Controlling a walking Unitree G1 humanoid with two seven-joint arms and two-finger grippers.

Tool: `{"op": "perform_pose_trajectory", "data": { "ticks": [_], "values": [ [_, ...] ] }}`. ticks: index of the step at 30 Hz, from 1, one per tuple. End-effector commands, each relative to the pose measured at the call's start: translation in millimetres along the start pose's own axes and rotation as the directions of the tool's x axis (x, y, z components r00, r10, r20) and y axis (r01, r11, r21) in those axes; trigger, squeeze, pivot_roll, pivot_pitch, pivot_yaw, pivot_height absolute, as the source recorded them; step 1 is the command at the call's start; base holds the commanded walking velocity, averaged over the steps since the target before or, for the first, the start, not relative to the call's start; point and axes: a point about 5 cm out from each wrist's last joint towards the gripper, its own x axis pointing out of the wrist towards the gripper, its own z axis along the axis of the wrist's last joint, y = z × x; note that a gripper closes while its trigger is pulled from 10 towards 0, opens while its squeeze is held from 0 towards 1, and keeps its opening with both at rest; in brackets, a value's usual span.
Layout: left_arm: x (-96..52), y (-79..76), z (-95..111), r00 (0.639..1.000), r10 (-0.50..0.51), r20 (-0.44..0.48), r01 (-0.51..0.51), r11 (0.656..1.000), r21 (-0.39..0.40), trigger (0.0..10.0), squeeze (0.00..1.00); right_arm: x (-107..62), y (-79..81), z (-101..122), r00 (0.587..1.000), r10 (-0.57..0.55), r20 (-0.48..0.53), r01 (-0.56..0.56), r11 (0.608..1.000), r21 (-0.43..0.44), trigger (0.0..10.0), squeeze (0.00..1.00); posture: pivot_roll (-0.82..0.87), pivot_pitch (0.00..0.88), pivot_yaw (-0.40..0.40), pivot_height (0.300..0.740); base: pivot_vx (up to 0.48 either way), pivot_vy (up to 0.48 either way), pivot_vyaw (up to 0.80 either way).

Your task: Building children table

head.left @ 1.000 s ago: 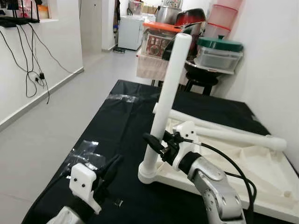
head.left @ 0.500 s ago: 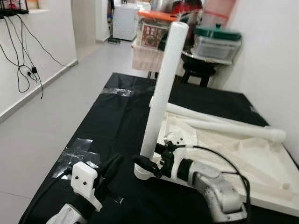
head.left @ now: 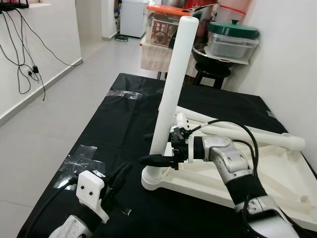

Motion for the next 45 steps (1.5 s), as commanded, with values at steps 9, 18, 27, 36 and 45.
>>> {"op": "perform_pose_trajectory", "data": {
  "ticks": [9,18,27,36,45],
  "values": [
    [-1.2,-2.4,-2,1.000,-0.003,-0.005,0.003,1.000,0.000,10.0,0.00,-18.9,-9.3,7,0.999,0.031,0.023,-0.031,1.000,0.004,0.0,0.00,0.03,0.000,-0.155,0.740,0.000,0.000,0.00],
    [-4.3,-4.1,2,1.000,-0.008,0.001,0.008,1.000,-0.008,10.0,0.00,-68.5,8.8,-12,0.994,-0.105,-0.026,0.104,0.994,-0.038,0.0,0.00,-0.01,0.000,-0.140,0.740,0.000,0.000,0.00],
    [-9.2,2.8,6,1.000,-0.007,-0.011,0.007,1.000,-0.009,10.0,0.00,6.5,62.5,-73,0.657,-0.739,-0.148,0.754,0.639,0.153,0.0,0.00,-0.03,0.000,-0.097,0.740,0.000,0.000,0.00],
    [-7.8,6.3,5,1.000,-0.004,-0.018,0.004,1.000,-0.005,10.0,0.00,-3.0,49.7,-68,0.649,-0.751,-0.120,0.760,0.638,0.120,10.0,0.56,-0.01,0.000,-0.107,0.740,0.000,0.000,0.00],
    [-5.9,5.4,3,1.000,-0.008,-0.020,0.008,1.000,-0.007,10.0,0.00,5.3,55.4,-32,0.897,-0.439,0.053,0.435,0.898,0.073,10.0,0.47,-0.01,0.000,-0.110,0.740,0.000,0.000,0.00]
  ]
}}
